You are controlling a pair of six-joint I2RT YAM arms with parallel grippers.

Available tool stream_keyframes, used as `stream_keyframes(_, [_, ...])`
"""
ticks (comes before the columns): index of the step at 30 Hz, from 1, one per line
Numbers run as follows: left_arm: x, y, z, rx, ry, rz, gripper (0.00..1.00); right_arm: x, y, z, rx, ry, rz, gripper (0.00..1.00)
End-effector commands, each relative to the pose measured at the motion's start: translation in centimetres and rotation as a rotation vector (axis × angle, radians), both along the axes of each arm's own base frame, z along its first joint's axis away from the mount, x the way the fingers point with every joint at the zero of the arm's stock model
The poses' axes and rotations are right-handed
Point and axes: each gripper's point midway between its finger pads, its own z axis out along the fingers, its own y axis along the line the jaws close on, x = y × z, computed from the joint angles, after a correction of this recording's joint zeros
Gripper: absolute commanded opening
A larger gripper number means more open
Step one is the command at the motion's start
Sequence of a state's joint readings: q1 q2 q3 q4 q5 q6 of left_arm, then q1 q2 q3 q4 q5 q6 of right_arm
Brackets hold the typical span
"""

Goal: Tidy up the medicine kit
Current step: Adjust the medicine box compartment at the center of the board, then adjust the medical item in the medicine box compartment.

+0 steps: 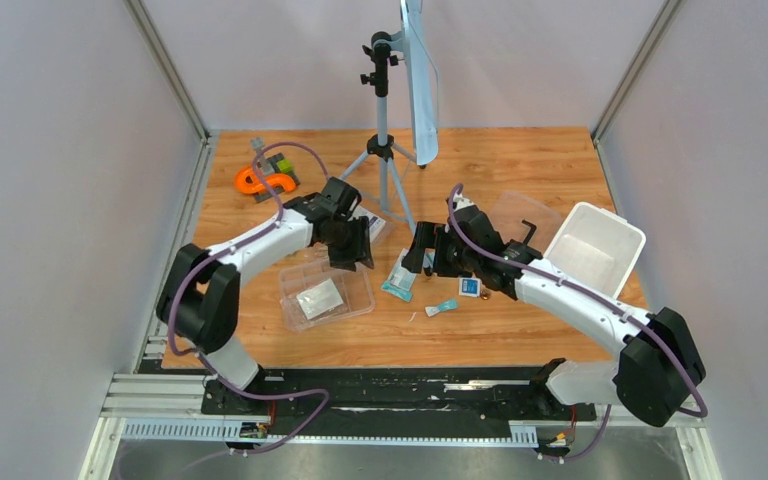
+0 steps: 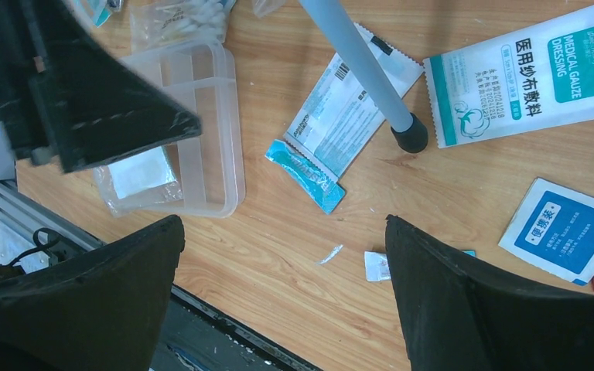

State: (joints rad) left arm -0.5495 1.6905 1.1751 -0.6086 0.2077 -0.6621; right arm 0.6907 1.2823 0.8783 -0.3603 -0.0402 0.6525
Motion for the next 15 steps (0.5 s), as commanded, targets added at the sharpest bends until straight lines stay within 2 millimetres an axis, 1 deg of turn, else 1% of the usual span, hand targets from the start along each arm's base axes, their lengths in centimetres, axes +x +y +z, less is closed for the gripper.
stream_keyframes(1, [-3.4, 4.0, 3.3, 0.116, -0.031, -0.007, 0.56, 1.0, 0.1, 1.7, 0.013, -0.051, -0.012, 1.00])
stream_keyframes(2, [-3.6, 5.1, 3.1, 0.159, -0.043, 0.004, 0.53, 1.1, 0.3, 1.6, 0.012, -0.047, -0.004, 1.00])
stream_keyframes(3, [-4.4, 6.0, 2.9, 0.183, -0.035, 0.007, 0.51, 1.2, 0.6, 1.5, 0.012, -0.041, 0.002, 1.00])
stream_keyframes(4, [-4.7, 6.6, 2.5, 0.208, -0.037, 0.016, 0.43, 1.3, 0.8, 1.4, 0.012, -0.035, 0.009, 1.00])
stream_keyframes(5, [-5.4, 7.2, 1.8, 0.222, -0.020, 0.025, 0.38, 1.3, 1.0, 1.3, 0.010, -0.029, 0.018, 1.00])
stream_keyframes(6, [-6.2, 7.8, 0.9, 0.241, 0.003, 0.030, 0.28, 1.4, 1.2, 1.3, 0.010, -0.026, 0.025, 1.00])
stream_keyframes(7, [-6.2, 8.1, 0.5, 0.253, 0.003, 0.046, 0.24, 1.5, 1.4, 1.2, 0.010, -0.023, 0.031, 1.00])
stream_keyframes(8, [-6.6, 8.6, -0.1, 0.275, 0.014, 0.057, 0.17, 1.6, 1.5, 1.2, 0.011, -0.022, 0.034, 1.00])
stream_keyframes(10, [-6.6, 9.4, -0.8, 0.312, 0.012, 0.093, 0.09, 1.6, 1.6, 1.3, 0.012, -0.025, 0.037, 1.00])
stream_keyframes(11, [-6.3, 9.7, -0.9, 0.326, -0.002, 0.122, 0.06, 1.6, 1.5, 1.4, 0.012, -0.027, 0.036, 1.00])
stream_keyframes(12, [-6.5, 10.0, -1.2, 0.334, 0.001, 0.132, 0.03, 1.6, 1.4, 1.3, 0.009, -0.028, 0.032, 1.00])
stream_keyframes(15, [-6.6, 10.4, -1.6, 0.355, 0.009, 0.159, 0.00, 1.4, 1.2, 1.3, 0.007, -0.030, 0.027, 1.00])
